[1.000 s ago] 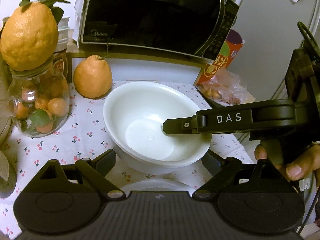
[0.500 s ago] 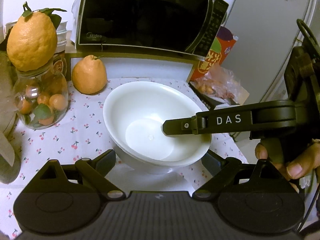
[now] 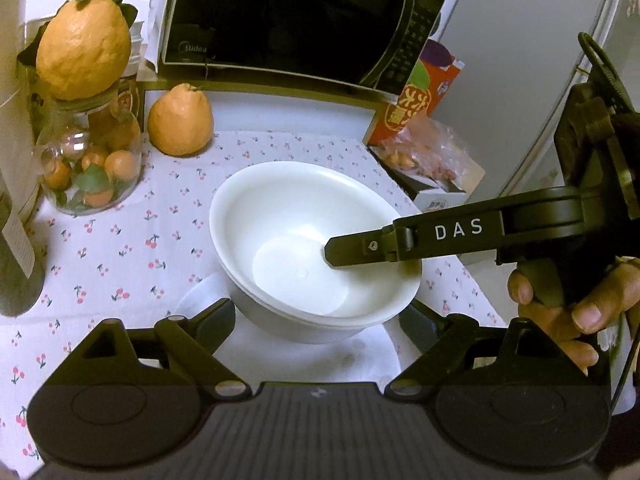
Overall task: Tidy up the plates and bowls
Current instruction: 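Lift the bowl stack with the right gripper and carry it over the plate stack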
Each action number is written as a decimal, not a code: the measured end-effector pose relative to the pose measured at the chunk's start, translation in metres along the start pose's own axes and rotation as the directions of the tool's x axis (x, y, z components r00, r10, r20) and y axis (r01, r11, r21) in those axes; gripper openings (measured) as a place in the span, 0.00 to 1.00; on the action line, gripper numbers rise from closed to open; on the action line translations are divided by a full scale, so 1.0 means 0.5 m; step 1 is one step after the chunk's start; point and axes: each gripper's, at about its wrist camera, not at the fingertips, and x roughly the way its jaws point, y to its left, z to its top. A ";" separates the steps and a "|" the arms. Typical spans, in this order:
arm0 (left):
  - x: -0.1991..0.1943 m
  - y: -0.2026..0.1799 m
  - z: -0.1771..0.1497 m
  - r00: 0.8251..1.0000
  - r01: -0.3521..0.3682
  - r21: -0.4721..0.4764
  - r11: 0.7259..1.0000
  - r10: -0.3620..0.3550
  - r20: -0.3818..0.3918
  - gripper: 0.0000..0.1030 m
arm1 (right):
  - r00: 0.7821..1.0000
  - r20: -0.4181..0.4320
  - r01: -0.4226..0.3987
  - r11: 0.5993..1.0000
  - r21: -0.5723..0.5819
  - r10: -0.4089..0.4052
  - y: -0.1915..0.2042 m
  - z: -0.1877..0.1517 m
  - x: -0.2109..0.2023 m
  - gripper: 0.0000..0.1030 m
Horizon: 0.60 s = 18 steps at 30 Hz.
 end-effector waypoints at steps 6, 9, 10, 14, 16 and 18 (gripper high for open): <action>0.001 0.000 -0.017 1.000 -0.002 0.004 1.000 0.002 -0.012 0.84 | 1.000 -0.024 0.015 1.000 -0.010 -0.015 0.006 -0.018 0.008 0.23; 0.003 0.000 -0.025 1.000 0.003 0.012 1.000 -0.003 -0.021 0.84 | 0.999 -0.034 0.019 1.000 -0.008 -0.020 0.003 -0.027 0.012 0.23; 0.004 0.000 -0.027 1.000 0.003 0.016 1.000 -0.003 -0.026 0.84 | 0.999 -0.037 0.020 1.000 -0.009 -0.021 0.002 -0.030 0.014 0.23; 0.012 0.000 -0.036 0.999 -0.001 0.031 1.000 0.002 -0.051 0.84 | 0.998 -0.054 0.028 0.999 -0.016 -0.029 0.000 -0.038 0.024 0.23; 0.017 0.002 -0.039 0.998 -0.003 0.035 0.999 0.006 -0.062 0.84 | 0.997 -0.065 0.030 0.999 -0.018 -0.031 -0.002 -0.041 0.030 0.23; 0.020 0.002 -0.042 0.997 -0.008 0.036 0.999 0.010 -0.071 0.84 | 0.997 -0.072 0.037 0.999 -0.015 -0.038 -0.002 -0.043 0.035 0.23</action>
